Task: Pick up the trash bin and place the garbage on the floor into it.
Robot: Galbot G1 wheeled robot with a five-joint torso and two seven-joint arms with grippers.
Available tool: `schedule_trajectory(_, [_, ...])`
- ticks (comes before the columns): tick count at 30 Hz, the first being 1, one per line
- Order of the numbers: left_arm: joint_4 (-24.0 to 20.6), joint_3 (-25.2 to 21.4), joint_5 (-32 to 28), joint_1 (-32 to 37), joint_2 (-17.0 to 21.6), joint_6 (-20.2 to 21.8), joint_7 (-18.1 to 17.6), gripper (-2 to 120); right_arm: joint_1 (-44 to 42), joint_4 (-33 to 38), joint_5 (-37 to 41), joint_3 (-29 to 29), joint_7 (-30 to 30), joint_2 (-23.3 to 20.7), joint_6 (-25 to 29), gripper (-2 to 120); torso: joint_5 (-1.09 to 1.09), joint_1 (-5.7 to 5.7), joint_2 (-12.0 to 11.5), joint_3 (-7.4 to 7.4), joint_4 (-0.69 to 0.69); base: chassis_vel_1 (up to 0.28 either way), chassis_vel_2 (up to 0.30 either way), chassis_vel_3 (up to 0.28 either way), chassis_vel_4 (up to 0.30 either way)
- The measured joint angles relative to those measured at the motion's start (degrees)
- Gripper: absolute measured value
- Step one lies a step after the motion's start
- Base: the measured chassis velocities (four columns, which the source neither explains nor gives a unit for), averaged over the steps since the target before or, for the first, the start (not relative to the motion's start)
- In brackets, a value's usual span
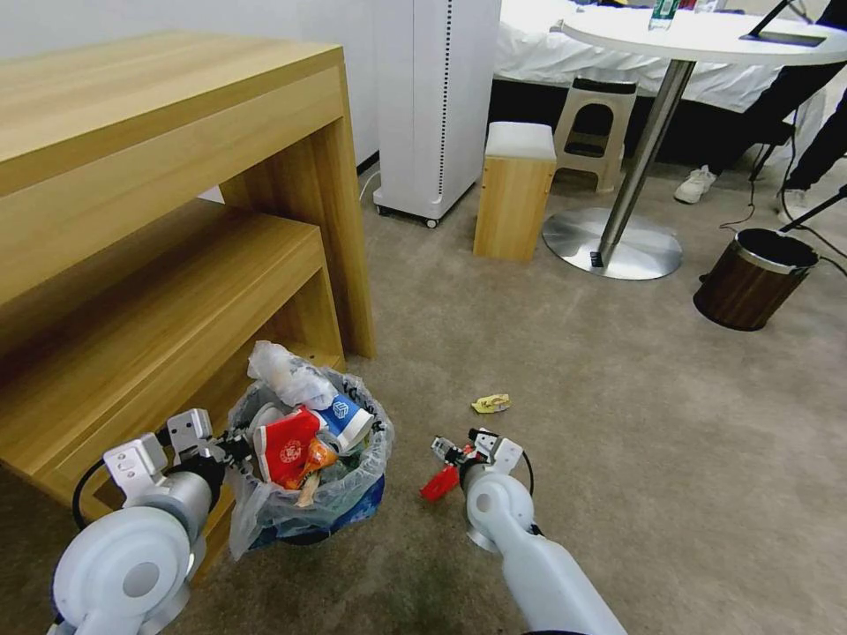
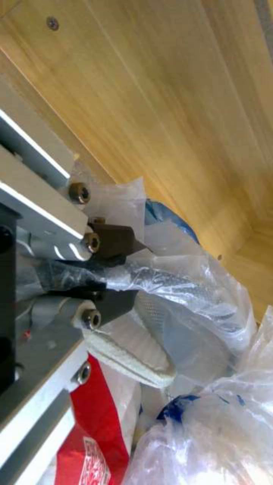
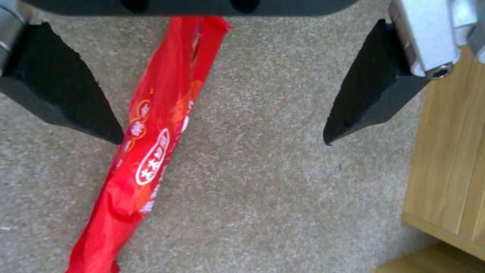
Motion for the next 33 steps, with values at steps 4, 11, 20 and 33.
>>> schedule_trajectory(4, [0.1,-0.1,-0.1,0.0,0.1,0.0,0.2,3,0.5,-1.3,-0.8,0.3,-0.2,0.5,0.2,92,0.0,0.0,0.0,0.0,0.0,0.0,0.0,0.0,0.0])
schedule_trajectory(11, [0.5,0.1,-0.2,-0.3,0.0,0.0,0.3,3,0.7,-1.9,-1.6,1.0,-0.3,0.2,0.3,89,0.0,0.0,0.0,0.0,0.0,0.0,0.0,0.0,0.0])
schedule_trajectory(20, [0.7,0.4,-0.1,-0.4,0.1,-0.1,0.4,3,1.9,-4.7,-3.3,2.0,-1.3,0.9,0.7,89,0.0,0.0,0.0,0.0,0.0,0.0,0.0,0.0,0.0])
schedule_trajectory(33, [0.6,0.4,0.2,-0.1,0.0,-0.1,0.4,3,3.3,-9.2,-5.7,2.4,-2.5,2.2,1.0,82,0.0,0.0,0.0,0.0,0.0,0.0,0.0,0.0,0.0])
